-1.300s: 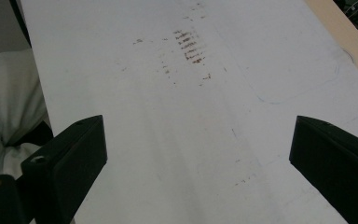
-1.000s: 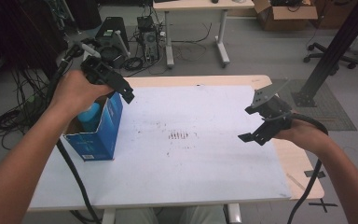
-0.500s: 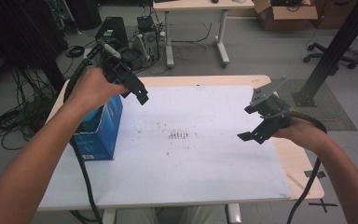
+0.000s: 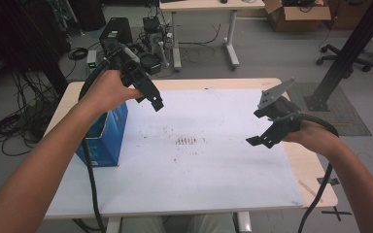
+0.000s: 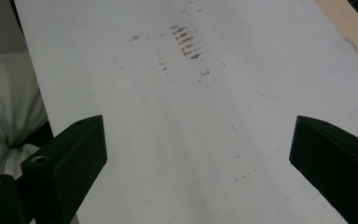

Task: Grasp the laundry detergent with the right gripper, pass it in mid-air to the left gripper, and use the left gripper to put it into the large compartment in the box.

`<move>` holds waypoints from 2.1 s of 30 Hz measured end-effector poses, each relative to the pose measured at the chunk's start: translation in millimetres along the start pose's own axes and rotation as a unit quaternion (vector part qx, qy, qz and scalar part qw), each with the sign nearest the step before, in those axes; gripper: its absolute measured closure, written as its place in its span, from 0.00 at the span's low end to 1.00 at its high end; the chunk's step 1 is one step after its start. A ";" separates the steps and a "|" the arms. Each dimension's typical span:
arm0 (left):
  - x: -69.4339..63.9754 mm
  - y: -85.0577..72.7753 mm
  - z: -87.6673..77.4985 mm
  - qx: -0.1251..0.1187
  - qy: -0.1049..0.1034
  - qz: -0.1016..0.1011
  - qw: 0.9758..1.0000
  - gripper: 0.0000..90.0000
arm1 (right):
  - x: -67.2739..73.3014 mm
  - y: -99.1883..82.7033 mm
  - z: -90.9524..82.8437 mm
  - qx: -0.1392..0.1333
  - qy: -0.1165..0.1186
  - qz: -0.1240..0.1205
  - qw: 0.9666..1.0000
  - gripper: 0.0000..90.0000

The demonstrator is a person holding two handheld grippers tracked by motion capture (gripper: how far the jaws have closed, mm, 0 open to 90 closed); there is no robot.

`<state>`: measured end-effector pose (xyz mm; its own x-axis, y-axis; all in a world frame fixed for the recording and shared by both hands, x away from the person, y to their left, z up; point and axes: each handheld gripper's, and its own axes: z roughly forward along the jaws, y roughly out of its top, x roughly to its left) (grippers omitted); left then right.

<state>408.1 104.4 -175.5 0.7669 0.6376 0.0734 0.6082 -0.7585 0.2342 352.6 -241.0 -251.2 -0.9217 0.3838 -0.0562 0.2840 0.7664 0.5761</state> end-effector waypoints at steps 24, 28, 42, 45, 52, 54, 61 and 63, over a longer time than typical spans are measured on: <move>-15.6 28.8 23.0 0.004 -0.006 0.118 0.993 0.09 | -3.6 3.5 -6.0 0.006 -0.005 0.004 1.000 0.04; -13.7 30.5 25.0 0.004 -0.006 0.121 0.993 0.09 | -4.7 3.0 -4.0 0.010 -0.003 0.004 1.000 0.04; -13.3 25.9 22.0 -0.008 -0.002 0.134 0.991 0.09 | -0.4 9.3 -3.0 0.015 -0.002 -0.004 1.000 0.04; -12.5 25.7 21.7 -0.009 -0.001 0.133 0.991 0.09 | -0.1 10.3 -2.9 0.015 -0.002 -0.003 1.000 0.04; -12.7 25.6 21.8 -0.010 -0.001 0.132 0.991 0.09 | -0.4 10.1 -2.4 0.016 -0.002 -0.003 1.000 0.04; -12.7 25.5 21.7 -0.010 -0.001 0.133 0.991 0.09 | -0.4 9.6 -2.2 0.015 -0.001 -0.003 1.000 0.04; -12.2 26.0 22.4 -0.008 -0.001 0.131 0.991 0.09 | -0.1 7.6 -2.4 0.014 -0.001 -0.001 1.000 0.04; -12.4 26.5 22.7 -0.008 -0.001 0.131 0.991 0.09 | -0.4 6.6 -2.2 0.014 -0.001 -0.001 1.000 0.04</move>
<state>419.4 73.3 -192.2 0.8988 0.4183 0.1315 0.3844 -0.8960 0.2224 354.2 -237.2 -245.6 -0.9214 0.3841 -0.0589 0.2903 0.7810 0.5529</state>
